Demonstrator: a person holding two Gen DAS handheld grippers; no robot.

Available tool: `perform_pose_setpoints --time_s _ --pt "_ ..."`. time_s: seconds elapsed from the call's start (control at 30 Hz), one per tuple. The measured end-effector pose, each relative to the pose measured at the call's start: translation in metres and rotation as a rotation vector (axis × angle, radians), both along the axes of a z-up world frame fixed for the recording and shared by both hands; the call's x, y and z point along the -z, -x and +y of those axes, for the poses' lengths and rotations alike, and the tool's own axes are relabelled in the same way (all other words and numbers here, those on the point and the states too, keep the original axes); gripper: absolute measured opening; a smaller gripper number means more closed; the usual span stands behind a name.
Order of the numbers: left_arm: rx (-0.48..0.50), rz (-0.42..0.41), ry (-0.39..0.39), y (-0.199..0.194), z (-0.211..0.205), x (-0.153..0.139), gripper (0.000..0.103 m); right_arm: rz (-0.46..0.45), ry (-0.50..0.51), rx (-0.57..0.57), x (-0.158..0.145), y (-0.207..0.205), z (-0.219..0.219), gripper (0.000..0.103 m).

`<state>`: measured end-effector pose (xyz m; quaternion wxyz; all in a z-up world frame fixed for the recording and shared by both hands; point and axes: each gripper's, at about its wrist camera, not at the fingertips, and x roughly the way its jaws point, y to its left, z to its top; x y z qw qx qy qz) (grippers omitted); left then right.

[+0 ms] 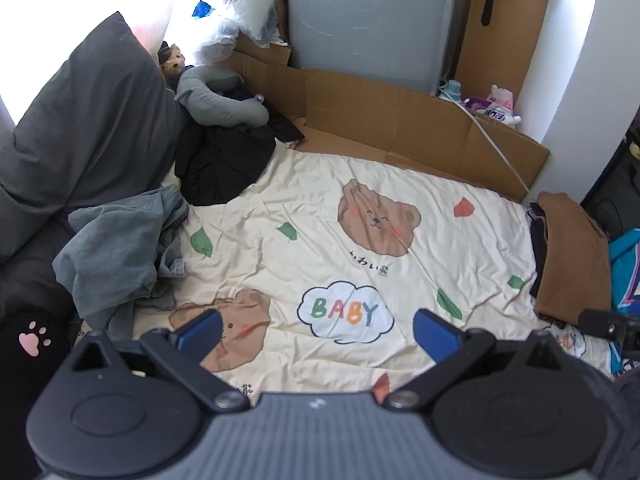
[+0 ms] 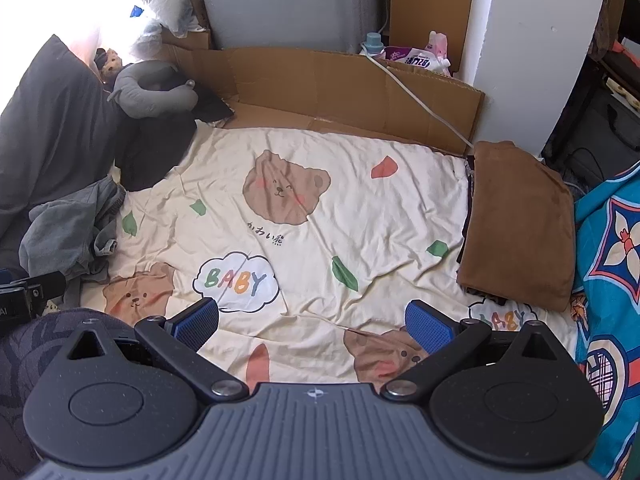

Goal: Fold clothes

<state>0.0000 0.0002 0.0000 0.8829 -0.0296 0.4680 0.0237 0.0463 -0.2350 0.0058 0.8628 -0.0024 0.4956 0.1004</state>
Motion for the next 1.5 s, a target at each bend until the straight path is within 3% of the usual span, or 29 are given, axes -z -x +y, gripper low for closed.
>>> perform_pose_setpoints --time_s 0.4,1.3,1.5 --pt "0.005 0.007 0.006 -0.001 0.010 0.000 0.103 0.001 0.011 0.003 0.000 0.000 -0.002 0.102" --pt "0.008 0.007 -0.095 -0.008 -0.011 0.007 0.102 -0.016 -0.063 0.052 -0.004 0.002 -0.025 0.102" --pt "0.006 0.022 -0.072 -0.010 -0.007 0.010 0.102 -0.026 -0.081 0.061 -0.006 0.005 -0.026 0.102"
